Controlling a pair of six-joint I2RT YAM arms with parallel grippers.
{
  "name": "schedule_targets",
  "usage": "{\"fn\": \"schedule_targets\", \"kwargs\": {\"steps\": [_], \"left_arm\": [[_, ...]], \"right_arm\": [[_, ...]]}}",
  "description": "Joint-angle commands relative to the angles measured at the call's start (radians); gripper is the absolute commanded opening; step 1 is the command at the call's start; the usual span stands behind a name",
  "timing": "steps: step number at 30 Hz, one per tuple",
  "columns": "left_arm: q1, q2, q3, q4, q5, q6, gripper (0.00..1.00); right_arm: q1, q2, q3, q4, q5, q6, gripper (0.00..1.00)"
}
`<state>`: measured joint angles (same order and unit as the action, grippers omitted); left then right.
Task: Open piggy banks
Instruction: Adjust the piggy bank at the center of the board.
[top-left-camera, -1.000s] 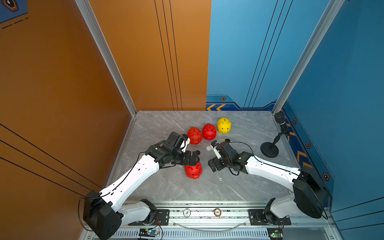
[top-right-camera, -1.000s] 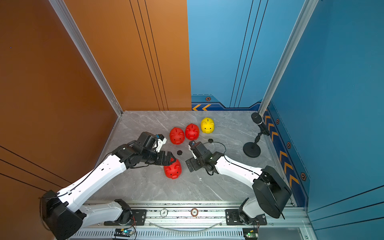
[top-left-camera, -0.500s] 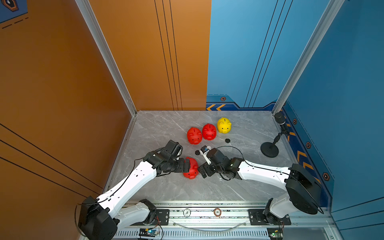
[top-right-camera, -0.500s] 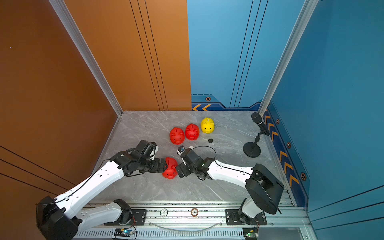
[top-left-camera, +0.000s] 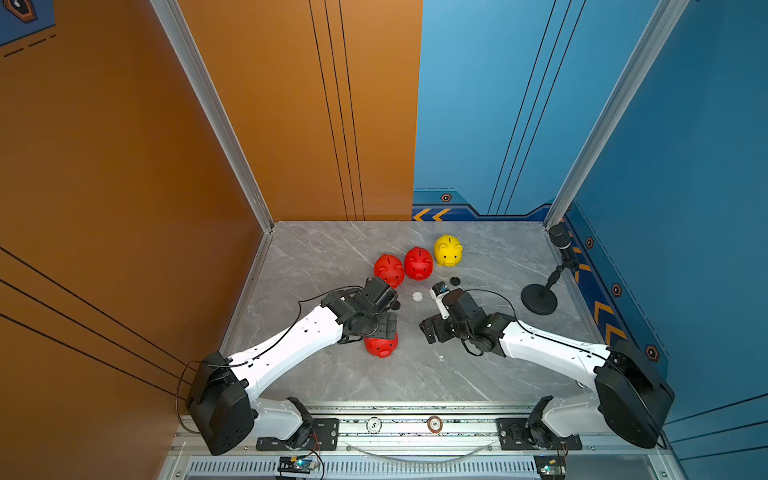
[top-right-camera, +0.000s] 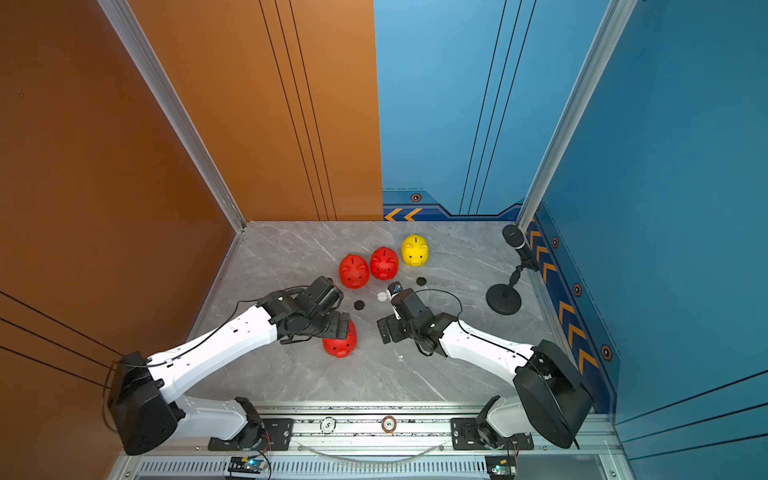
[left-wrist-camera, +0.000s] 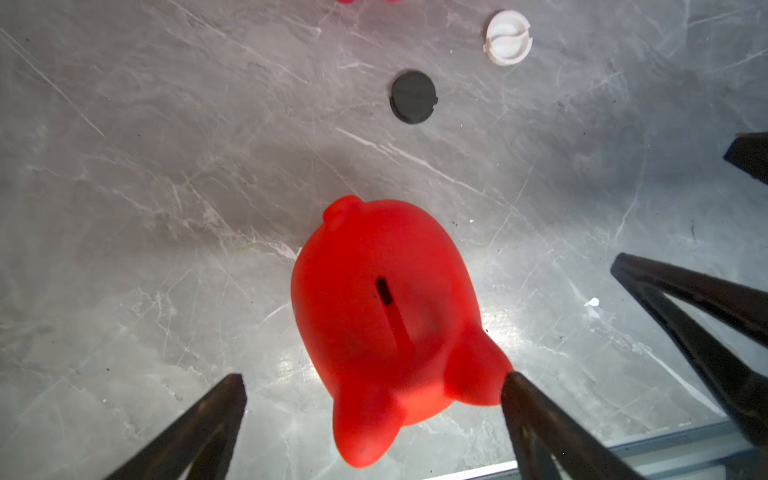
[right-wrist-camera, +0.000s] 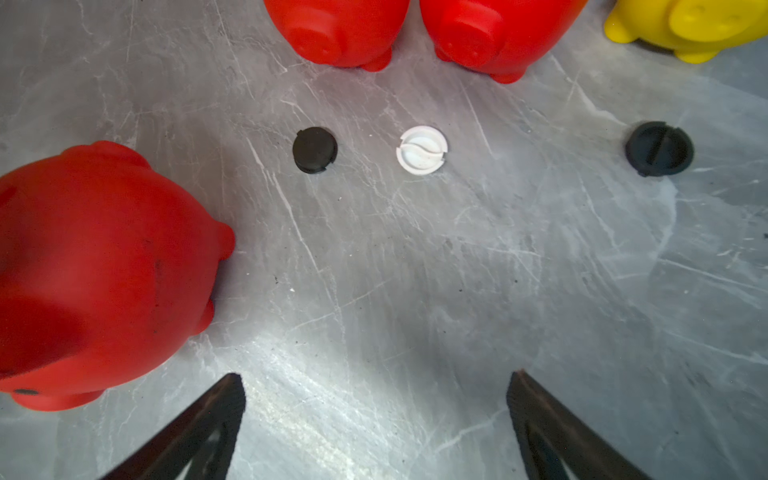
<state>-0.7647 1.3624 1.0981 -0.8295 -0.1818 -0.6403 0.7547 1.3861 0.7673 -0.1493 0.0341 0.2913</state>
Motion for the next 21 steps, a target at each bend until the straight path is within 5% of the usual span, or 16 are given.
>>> {"fn": "schedule_targets", "kwargs": {"steps": [1, 13, 21], "left_arm": [[-0.018, 0.041, 0.039, -0.035, -0.071, -0.021, 0.98], [-0.056, 0.108, 0.05, -0.136, -0.118, -0.011, 0.99], [-0.027, 0.084, 0.029, -0.135, -0.025, 0.041, 0.98]], "right_arm": [[-0.011, -0.029, -0.025, -0.022, 0.005, 0.016, 1.0], [-0.034, -0.046, -0.049, -0.007, -0.014, 0.014, 0.99], [-0.034, -0.041, -0.042, -0.005, -0.026, 0.021, 1.0]]}}
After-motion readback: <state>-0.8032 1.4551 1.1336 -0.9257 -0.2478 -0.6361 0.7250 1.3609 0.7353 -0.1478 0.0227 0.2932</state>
